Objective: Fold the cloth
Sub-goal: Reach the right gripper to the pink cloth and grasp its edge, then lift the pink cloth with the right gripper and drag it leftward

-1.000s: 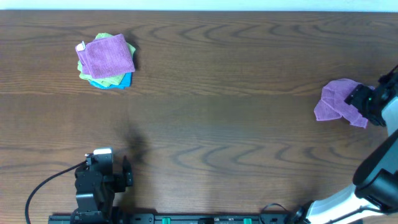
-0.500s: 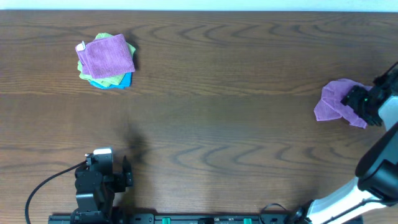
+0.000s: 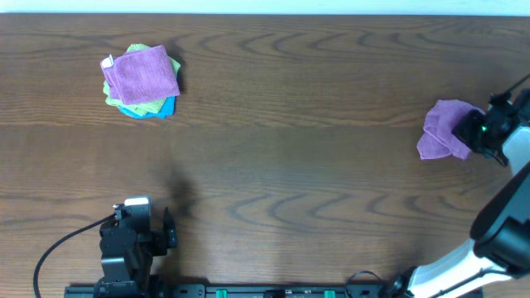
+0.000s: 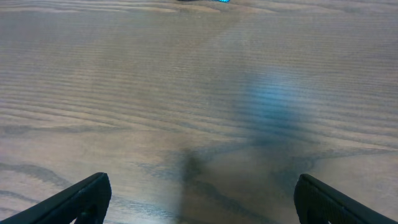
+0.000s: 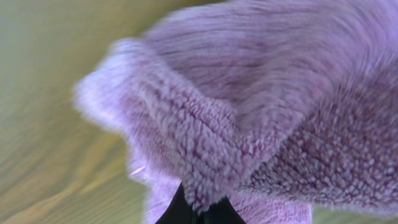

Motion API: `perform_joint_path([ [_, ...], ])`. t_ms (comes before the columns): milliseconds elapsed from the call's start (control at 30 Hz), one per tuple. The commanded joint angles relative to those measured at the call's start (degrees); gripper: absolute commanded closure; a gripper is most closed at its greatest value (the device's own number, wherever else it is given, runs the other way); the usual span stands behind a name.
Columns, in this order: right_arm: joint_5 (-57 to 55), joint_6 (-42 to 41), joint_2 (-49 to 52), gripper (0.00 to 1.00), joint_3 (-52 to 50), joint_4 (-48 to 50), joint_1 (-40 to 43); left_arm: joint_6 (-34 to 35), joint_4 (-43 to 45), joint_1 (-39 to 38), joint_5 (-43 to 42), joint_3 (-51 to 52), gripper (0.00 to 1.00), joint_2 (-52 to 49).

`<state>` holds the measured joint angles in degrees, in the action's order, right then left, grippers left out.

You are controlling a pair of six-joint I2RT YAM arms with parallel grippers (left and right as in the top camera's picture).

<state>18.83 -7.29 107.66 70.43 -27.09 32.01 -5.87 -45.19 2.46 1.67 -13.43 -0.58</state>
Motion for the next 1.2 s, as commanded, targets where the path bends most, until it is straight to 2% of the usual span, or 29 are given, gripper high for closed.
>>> perform_joint_path([
  [0, 5.44, 2.99, -5.64, 0.99, 0.07, -1.31, -4.35, -0.37, -0.07, -0.28, -0.04, 0.2, 0.05, 0.37],
  [267, 5.4, 4.81, -13.44, 0.99, 0.07, -5.38, -19.3, -0.37, -0.07, -0.28, -0.02, 0.2, 0.05, 0.37],
  [733, 5.46, 4.76, -18.14, 0.99, 0.09, -9.77, -50.88, -0.37, -0.07, -0.28, -0.04, 0.2, 0.05, 0.37],
  [900, 5.38, 1.51, -21.7, 0.99, 0.17, -9.6, -61.96, -0.37, -0.07, -0.28, -0.02, 0.2, 0.05, 0.37],
  [1067, 5.2, -3.96, -23.21, 0.99, 0.17, -7.76, -65.05, -0.35, -0.07, -0.28, -0.02, 0.2, 0.05, 0.37],
  [1167, -0.94, -4.94, -21.09, 0.99, 0.15, -6.64, -64.39, -0.37, -0.07, -0.28, -0.04, 0.2, 0.05, 0.37],
])
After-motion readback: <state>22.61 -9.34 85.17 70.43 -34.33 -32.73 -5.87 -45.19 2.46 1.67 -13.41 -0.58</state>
